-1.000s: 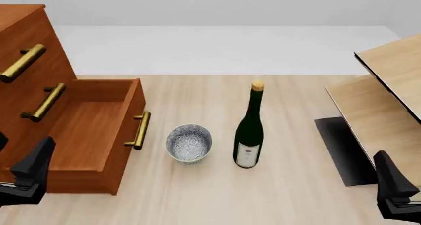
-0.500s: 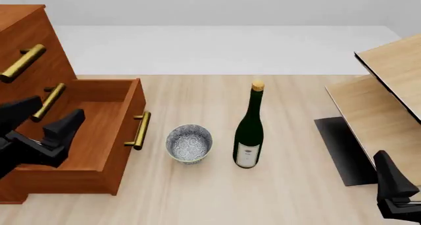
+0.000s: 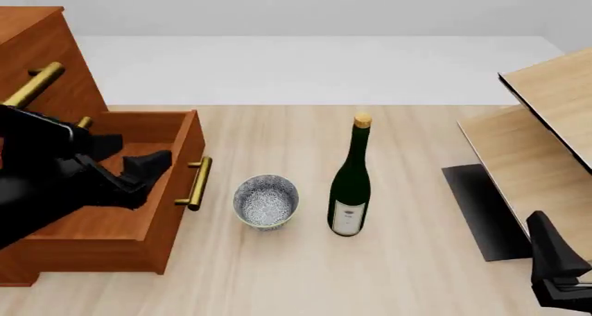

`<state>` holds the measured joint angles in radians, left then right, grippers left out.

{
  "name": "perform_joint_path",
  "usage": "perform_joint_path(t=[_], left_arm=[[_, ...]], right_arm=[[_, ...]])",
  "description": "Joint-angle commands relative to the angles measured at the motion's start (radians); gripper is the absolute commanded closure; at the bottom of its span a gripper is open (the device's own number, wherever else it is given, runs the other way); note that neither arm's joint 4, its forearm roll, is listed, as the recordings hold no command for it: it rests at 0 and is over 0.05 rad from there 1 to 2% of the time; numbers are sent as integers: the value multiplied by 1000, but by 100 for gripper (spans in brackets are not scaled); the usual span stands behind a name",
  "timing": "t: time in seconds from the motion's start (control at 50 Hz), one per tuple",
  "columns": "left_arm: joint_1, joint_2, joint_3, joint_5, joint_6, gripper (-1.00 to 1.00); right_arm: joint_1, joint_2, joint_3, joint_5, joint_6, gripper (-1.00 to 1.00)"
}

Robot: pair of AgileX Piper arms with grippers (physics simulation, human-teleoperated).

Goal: Close the bottom drawer of the cabinet and open the top drawer.

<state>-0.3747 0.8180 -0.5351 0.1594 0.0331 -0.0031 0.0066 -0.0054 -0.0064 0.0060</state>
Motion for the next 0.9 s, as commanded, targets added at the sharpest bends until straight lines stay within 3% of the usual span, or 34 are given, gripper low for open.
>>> perform_joint_path(t=[0.02, 0.1, 0.16, 0.2, 0.26, 0.32, 0.46, 0.52, 0.6, 0.9], left_arm=[[-71, 110, -53, 20, -99, -100], [-41, 161, -65, 47, -132, -100], [-78, 195, -73, 53, -184, -100], [-70, 232, -72, 61, -150, -100], [-85, 251, -72, 64, -160, -100], [-120, 270, -72, 66, -218, -100], [-149, 318, -62, 48, -262, -100], [-140, 335, -61, 46, -247, -100], [-174, 385, -56, 29, -302, -100], [-172, 452, -8, -16, -293, -100]], right_arm=[[-3, -3, 0, 1, 8, -100], [-3, -4, 0, 0, 11, -100], [-4, -4, -1, 0, 13, -100], [-5, -5, -1, 0, 13, -100], [-6, -5, -1, 0, 14, -100], [-7, -5, -1, 0, 15, -100], [-7, -4, -2, 1, 19, -100], [-7, -4, -2, 1, 21, -100], [-7, -4, -3, 2, 21, -100], [-8, -4, -5, 3, 26, -100]])
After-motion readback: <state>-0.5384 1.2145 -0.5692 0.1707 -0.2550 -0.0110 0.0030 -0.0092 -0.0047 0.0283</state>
